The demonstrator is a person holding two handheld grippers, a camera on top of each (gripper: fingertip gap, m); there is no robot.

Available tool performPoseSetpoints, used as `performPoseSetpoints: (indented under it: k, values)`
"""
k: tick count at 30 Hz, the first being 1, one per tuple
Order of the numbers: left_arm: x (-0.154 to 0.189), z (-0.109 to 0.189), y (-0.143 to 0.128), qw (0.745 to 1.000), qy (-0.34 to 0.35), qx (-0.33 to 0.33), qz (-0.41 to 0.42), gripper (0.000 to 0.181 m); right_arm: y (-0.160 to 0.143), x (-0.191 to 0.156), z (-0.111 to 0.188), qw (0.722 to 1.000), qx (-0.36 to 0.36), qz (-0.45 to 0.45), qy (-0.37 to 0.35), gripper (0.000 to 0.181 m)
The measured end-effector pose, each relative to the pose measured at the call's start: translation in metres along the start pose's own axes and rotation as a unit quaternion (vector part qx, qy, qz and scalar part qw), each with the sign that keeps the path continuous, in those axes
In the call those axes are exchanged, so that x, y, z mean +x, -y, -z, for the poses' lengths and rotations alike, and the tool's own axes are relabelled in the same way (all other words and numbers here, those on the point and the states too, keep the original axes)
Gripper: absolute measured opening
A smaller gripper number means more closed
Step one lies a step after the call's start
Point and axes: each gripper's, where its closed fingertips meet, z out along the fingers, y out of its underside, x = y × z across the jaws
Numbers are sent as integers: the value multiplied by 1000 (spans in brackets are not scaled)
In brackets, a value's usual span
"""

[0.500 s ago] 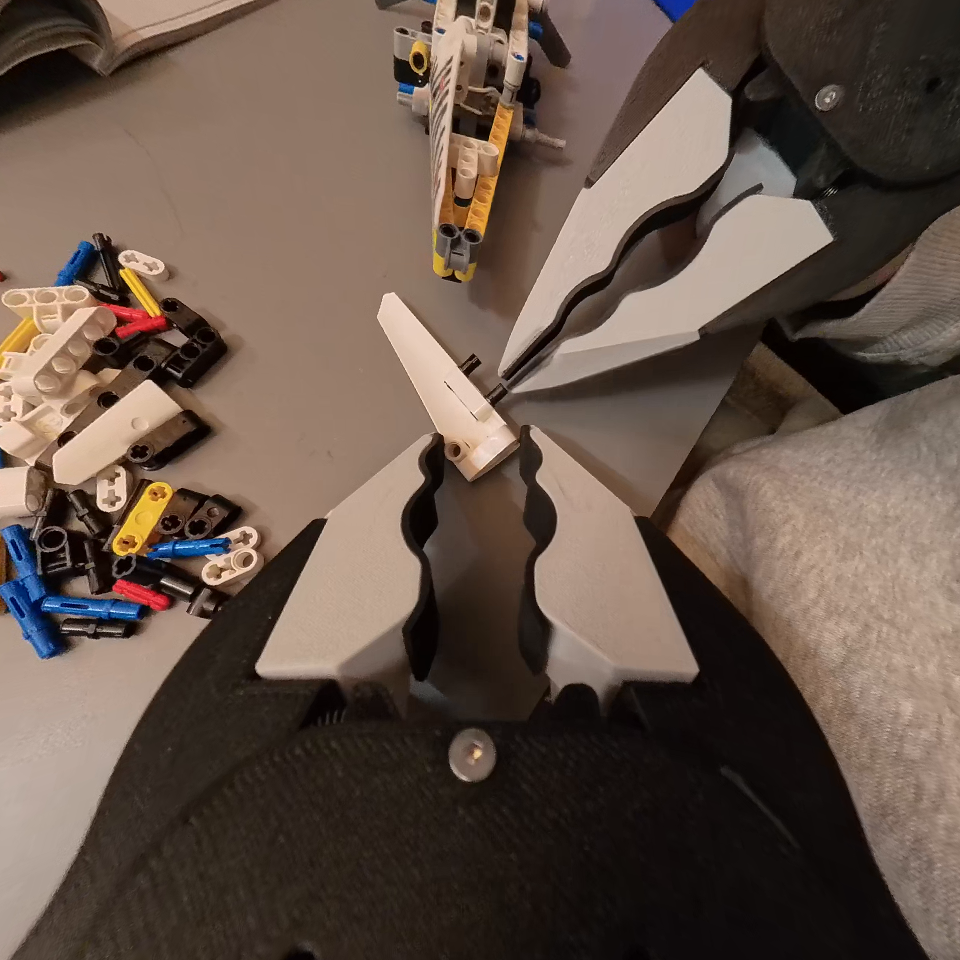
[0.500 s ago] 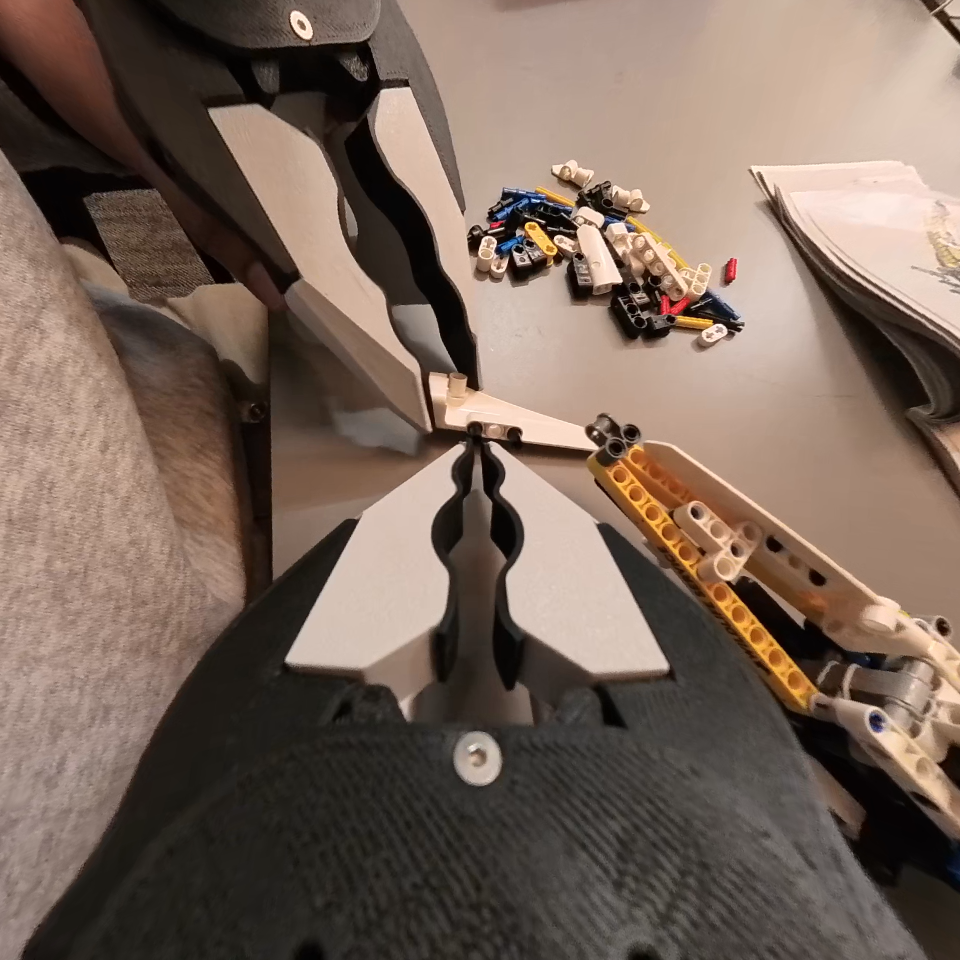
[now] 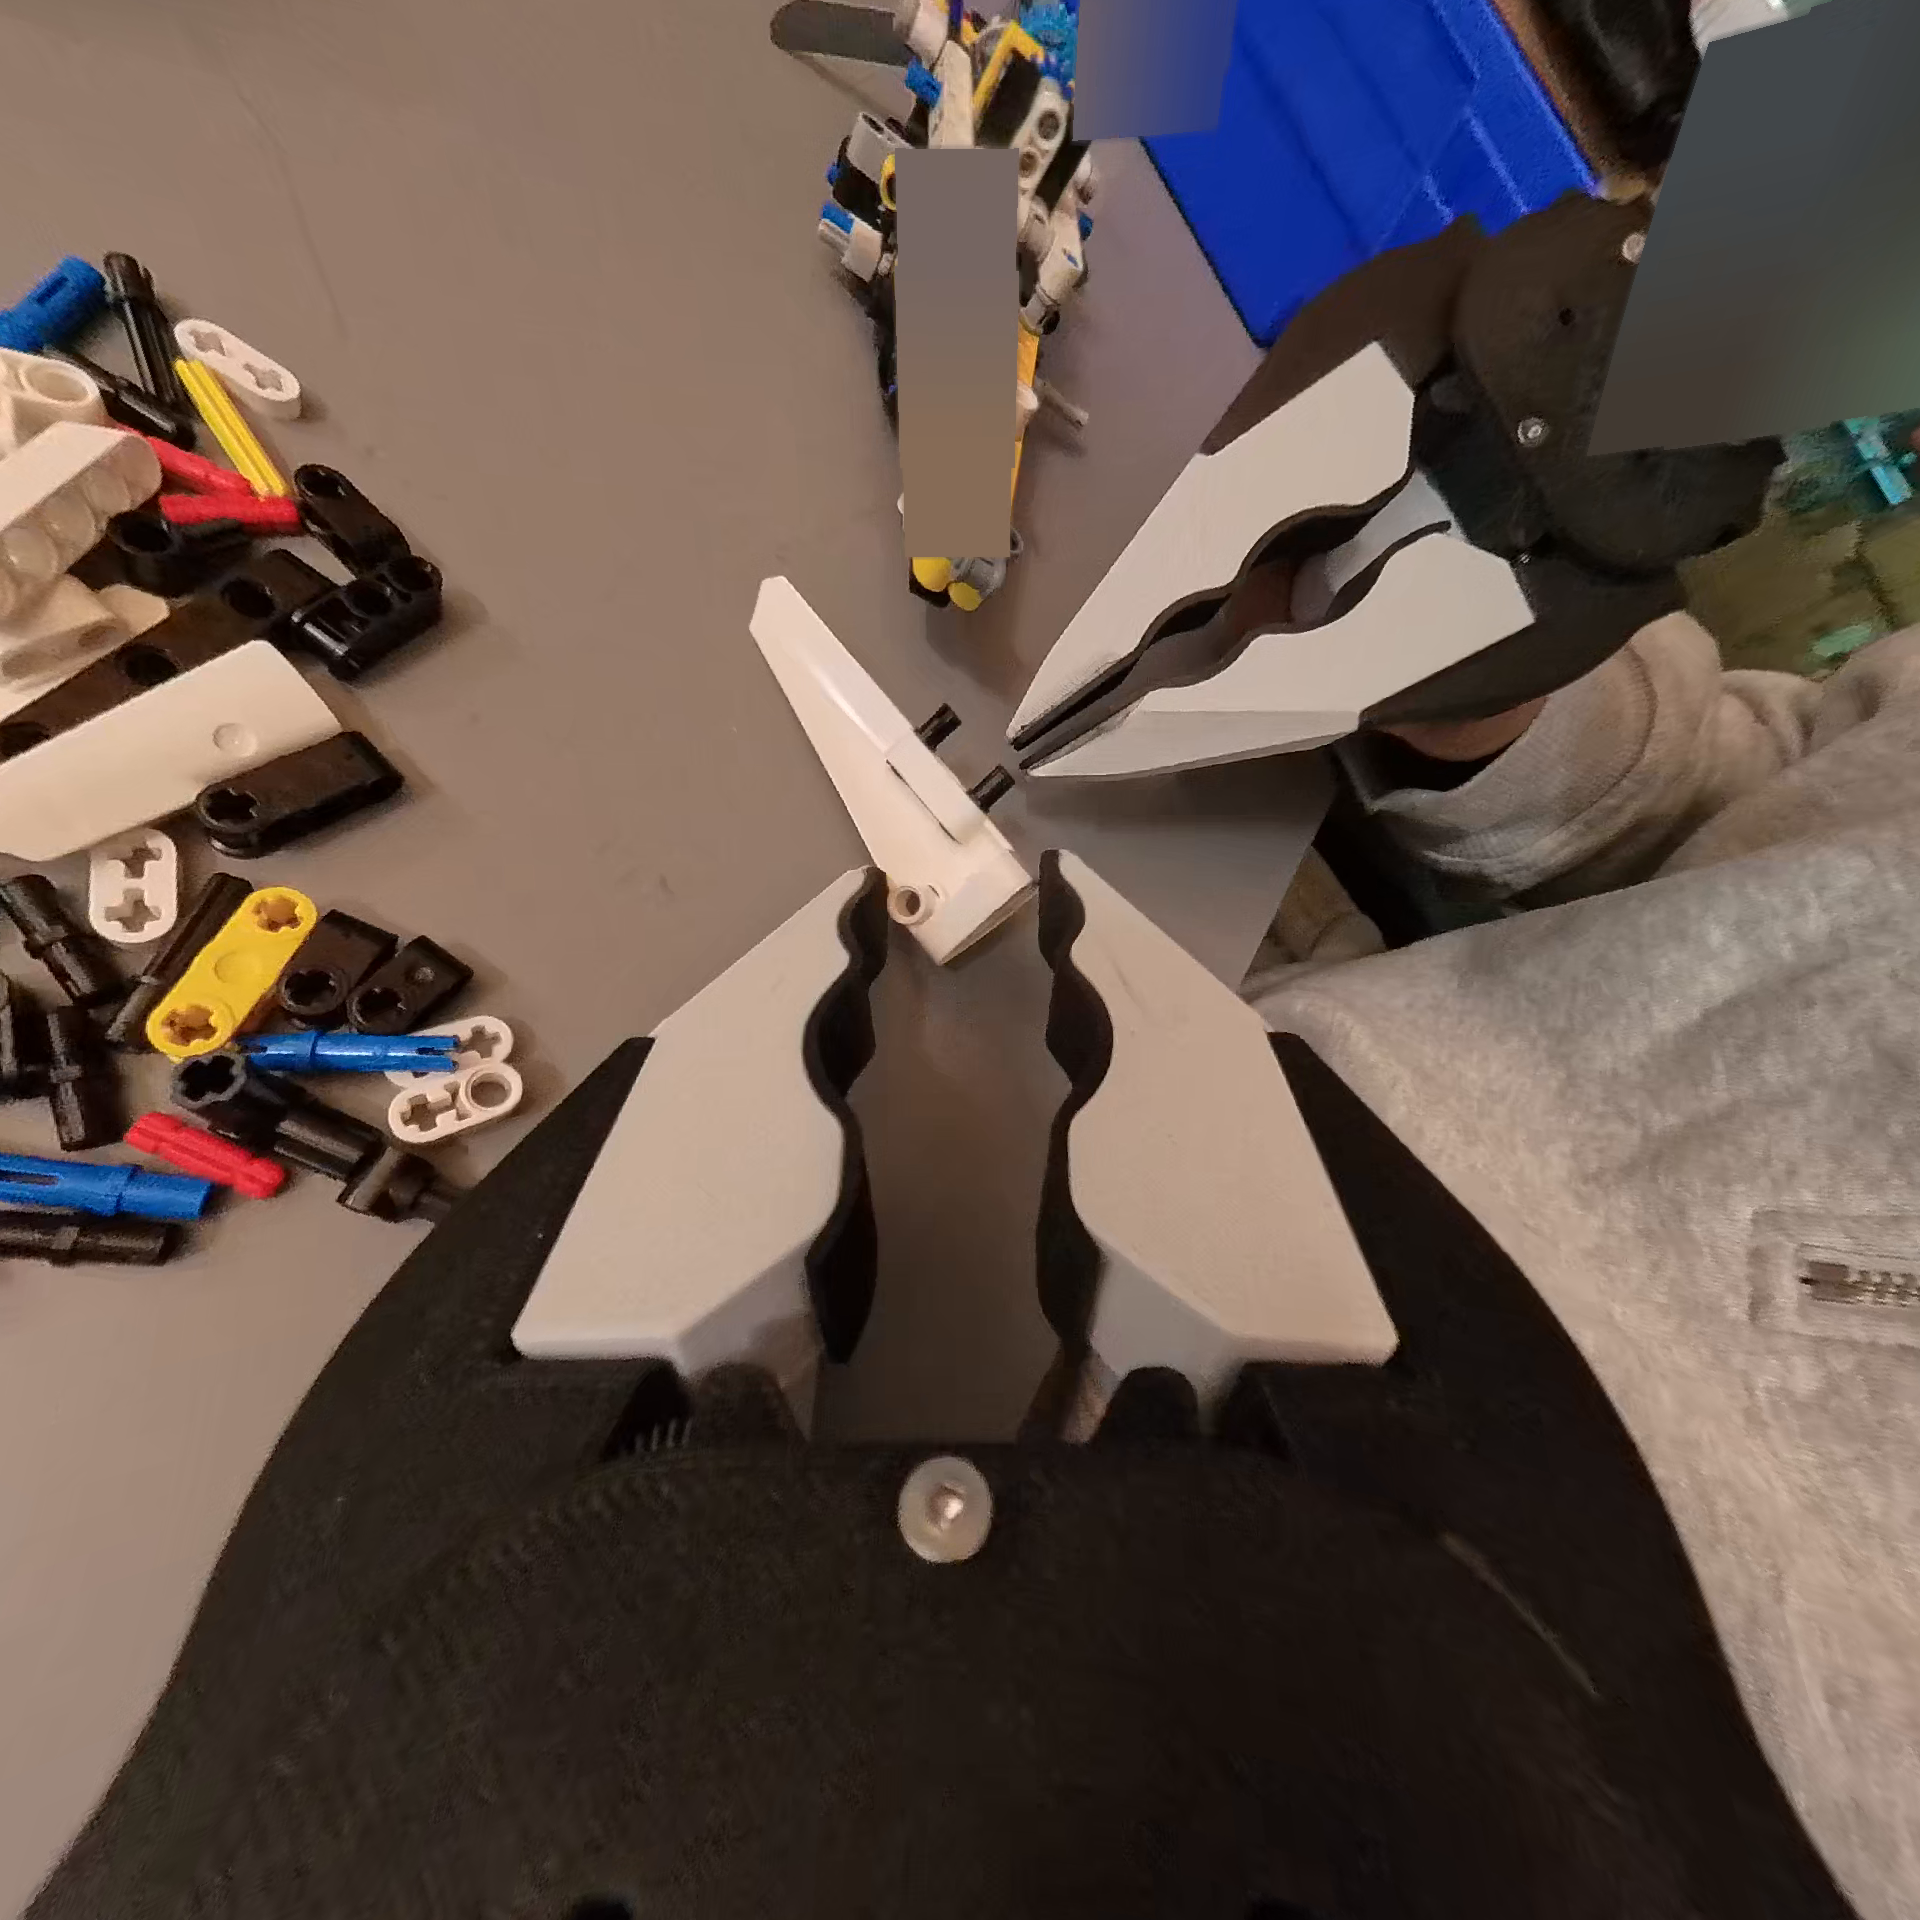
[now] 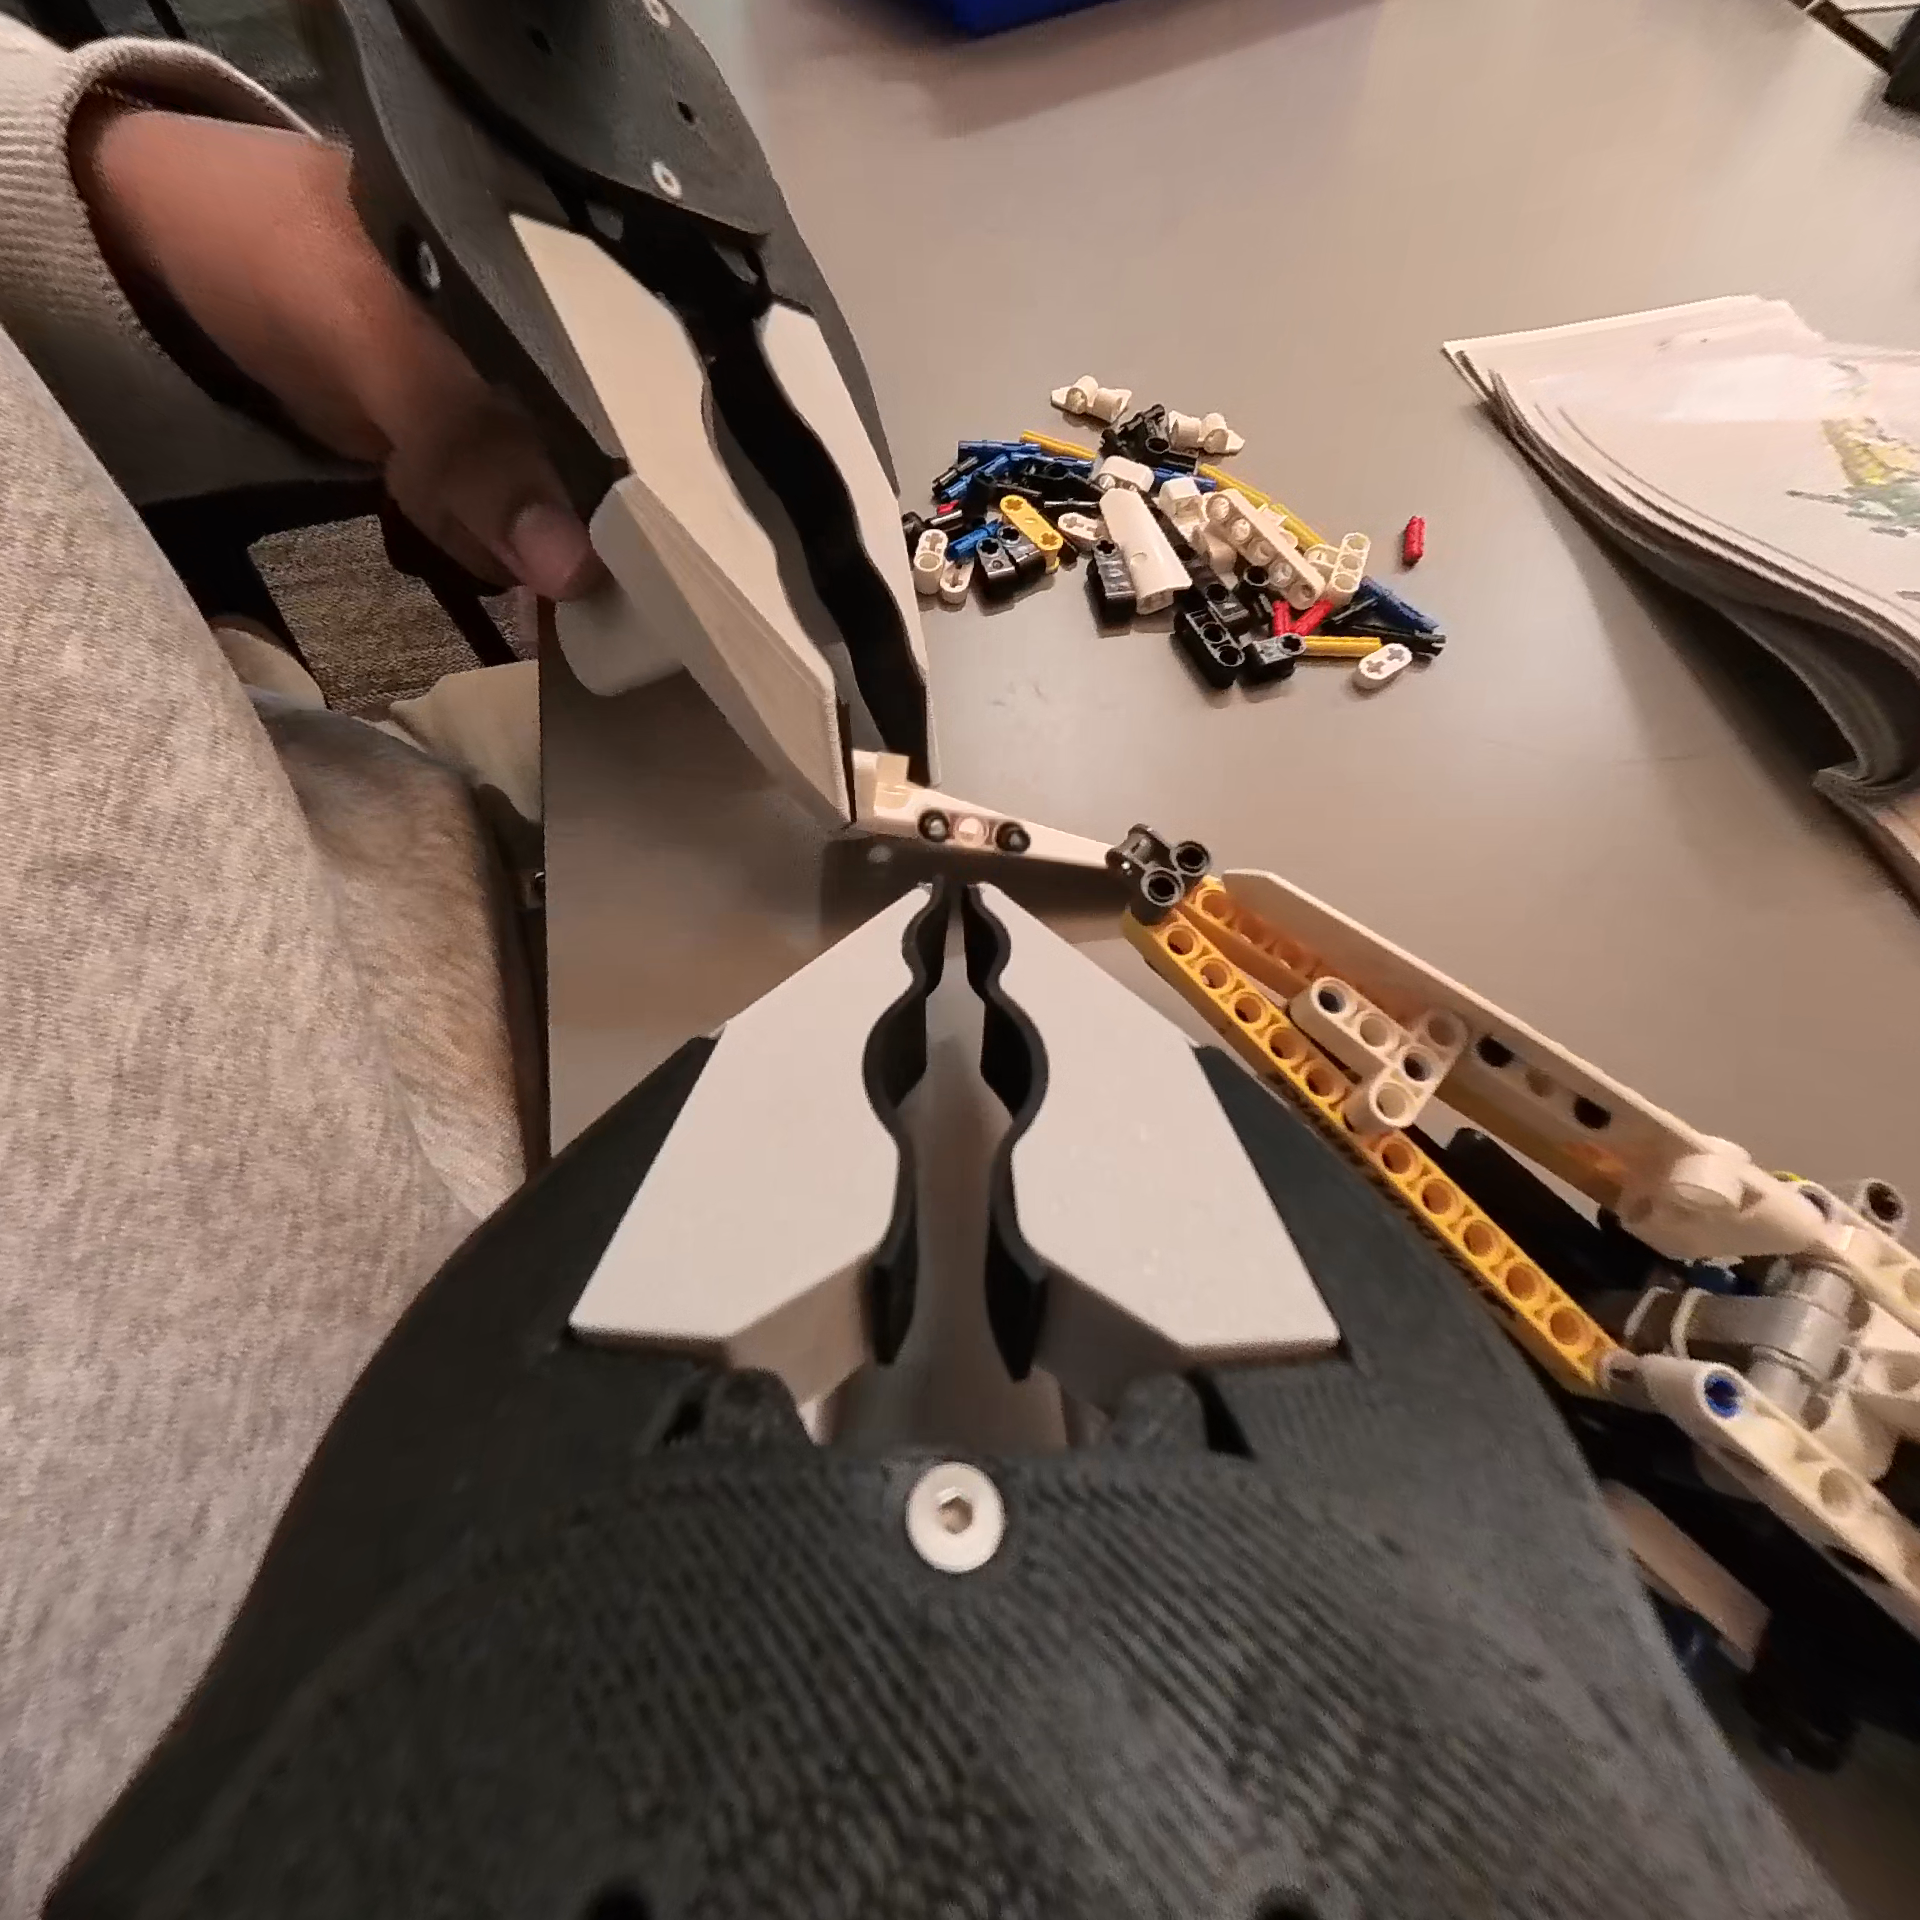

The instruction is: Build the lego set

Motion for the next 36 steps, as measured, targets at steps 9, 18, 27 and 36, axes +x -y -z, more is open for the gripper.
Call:
performPoseSetpoints:
  k: [9, 18, 27, 36]
  values:
    - [0, 6, 10, 998, -34, 33, 50, 30, 5, 2, 4, 1000, 19, 0, -9, 0]
    - [-1, 9, 15, 996, -43, 48, 65, 30, 6, 3, 5, 1000, 25, 0, -15, 0]
    - [-2, 10, 18, 995, -39, 58, 69, 30, 22, 6, 9, 997, 72, -19, -26, 0]
    - [-7, 17, 26, 992, -29, 95, 73, 30, 43, 8, 0, 987, 114, -97, -52, 0]
